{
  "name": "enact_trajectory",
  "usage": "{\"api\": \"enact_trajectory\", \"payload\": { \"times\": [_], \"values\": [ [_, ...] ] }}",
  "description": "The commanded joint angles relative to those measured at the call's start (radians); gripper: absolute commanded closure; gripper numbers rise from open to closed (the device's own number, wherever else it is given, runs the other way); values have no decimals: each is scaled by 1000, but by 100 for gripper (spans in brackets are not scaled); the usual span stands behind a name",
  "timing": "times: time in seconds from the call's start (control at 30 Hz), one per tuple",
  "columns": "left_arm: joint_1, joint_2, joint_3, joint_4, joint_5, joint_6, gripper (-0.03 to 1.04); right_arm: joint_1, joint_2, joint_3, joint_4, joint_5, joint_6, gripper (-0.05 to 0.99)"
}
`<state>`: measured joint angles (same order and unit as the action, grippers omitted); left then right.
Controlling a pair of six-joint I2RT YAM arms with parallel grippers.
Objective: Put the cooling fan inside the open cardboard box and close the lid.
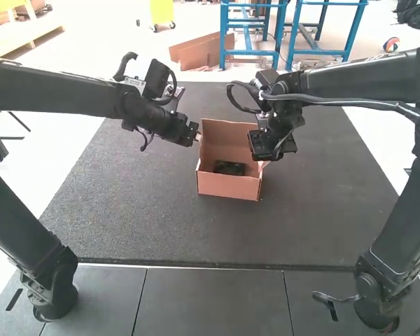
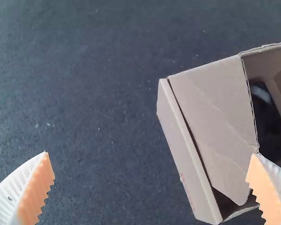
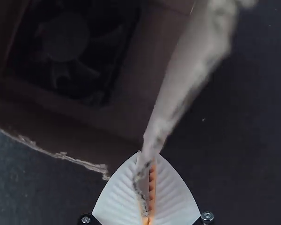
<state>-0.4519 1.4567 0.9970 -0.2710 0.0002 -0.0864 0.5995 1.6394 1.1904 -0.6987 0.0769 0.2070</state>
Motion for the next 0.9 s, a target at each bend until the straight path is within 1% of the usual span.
{"api": "enact_trajectory", "payload": {
  "times": [0.0, 0.07, 0.1, 0.13, 0.2, 0.27, 0.3, 0.33, 0.43, 0.53, 0.6, 0.77, 0.83, 0.87],
  "values": [
    [-2, -45, 6, -2, -8, 28, 4, 25, -41, -14, -15, -37, -12, 94],
    [2, -61, 14, -2, -11, 27, 4, 26, -39, -14, -15, -54, -9, 94],
    [7, -68, 19, 0, -14, 27, 4, 22, -39, -15, -15, -54, -1, 92],
    [10, -73, 25, 0, -17, 27, 4, 19, -41, -9, -15, -55, 14, 81],
    [18, -84, 35, 1, -19, 27, 4, 16, -47, 6, -16, -75, 40, 46],
    [21, -85, 49, 7, -20, 24, 4, 16, -59, 21, -18, -94, 42, 16],
    [24, -85, 57, 10, -20, 24, 4, 16, -66, 28, -21, -98, 42, 5],
    [24, -85, 66, 15, -26, 22, 4, 14, -72, 37, -24, -100, 40, 2],
    [22, -79, 91, 46, -39, 17, 4, -4, -98, 51, -24, -111, 40, 2],
    [18, -62, 118, 85, -65, 16, 4, -41, -133, 54, -18, -111, 40, 2],
    [13, -42, 141, 95, -78, 16, 4, -69, -154, 54, -13, -109, 34, 2],
    [-19, 24, 206, 101, -92, 13, 4, -132, -219, 49, -2, -103, -1, 2],
    [-39, 50, 236, 102, -100, 13, 4, -155, -247, 41, 22, -100, -29, 2],
    [-48, 65, 253, 102, -100, 14, 4, -168, -262, 34, 38, -88, -37, 2]
  ]
}}
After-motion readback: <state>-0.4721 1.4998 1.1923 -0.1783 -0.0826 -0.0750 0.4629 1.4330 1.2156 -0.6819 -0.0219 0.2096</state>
